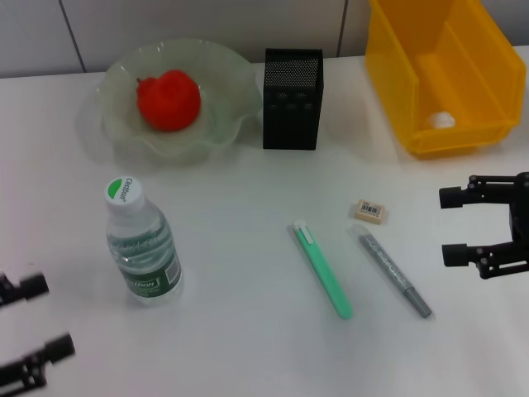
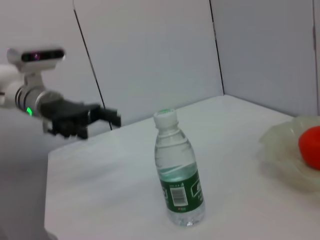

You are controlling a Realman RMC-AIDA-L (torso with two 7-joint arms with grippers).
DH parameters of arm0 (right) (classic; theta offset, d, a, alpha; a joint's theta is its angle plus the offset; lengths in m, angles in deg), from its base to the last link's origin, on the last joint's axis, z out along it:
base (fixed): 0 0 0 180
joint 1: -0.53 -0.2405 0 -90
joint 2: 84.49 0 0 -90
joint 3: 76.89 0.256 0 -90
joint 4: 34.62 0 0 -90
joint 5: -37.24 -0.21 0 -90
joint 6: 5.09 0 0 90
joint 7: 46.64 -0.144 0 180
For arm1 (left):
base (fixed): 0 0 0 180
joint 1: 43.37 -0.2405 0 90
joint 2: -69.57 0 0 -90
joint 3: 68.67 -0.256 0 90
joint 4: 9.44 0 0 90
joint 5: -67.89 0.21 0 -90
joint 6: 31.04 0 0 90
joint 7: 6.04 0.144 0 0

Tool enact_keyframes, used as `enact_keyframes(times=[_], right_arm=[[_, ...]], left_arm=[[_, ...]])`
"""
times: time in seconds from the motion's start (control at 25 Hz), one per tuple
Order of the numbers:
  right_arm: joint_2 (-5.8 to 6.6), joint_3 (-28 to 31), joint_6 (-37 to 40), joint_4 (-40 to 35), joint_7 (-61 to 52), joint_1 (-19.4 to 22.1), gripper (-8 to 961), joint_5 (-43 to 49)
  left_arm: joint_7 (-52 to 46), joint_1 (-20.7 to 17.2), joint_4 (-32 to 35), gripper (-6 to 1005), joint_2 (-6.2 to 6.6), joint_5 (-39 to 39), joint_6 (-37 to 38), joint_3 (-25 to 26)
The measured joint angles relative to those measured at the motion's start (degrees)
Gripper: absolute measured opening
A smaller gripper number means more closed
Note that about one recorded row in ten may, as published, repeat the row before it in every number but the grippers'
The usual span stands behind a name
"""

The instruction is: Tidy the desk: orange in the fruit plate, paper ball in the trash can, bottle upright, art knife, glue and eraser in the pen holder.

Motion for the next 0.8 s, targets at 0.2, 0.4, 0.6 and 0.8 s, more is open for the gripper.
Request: enact_keyframes(times=[0.2, 0.4, 0.6, 0.8], right_arm=[[-0.06, -0.2, -0.5, -1.5, -3.0, -0.4, 797, -0.4], [-0.21, -1.0, -1.2, -6.3, -10.0, -1.3, 796, 0.2], [-0.39, -5.5, -3.3, -14.6, -22.3, -2.7, 796, 2.4], [0.33, -12.1, -4.4, -19.3, -36.0, -7.3, 795, 7.1]], left_arm=[[6.4, 1.0, -5.4, 785, -0.11, 5.8, -0.6, 0.1], [10.7, 2.9, -10.0, 784, -0.08, 7.4, -1.5, -0.1], [12.1, 4.1, -11.4, 784, -0.15, 9.4, -3.1, 0.1], [12.2, 4.7, -11.4, 784, -0.21, 9.6, -3.8, -0.2]])
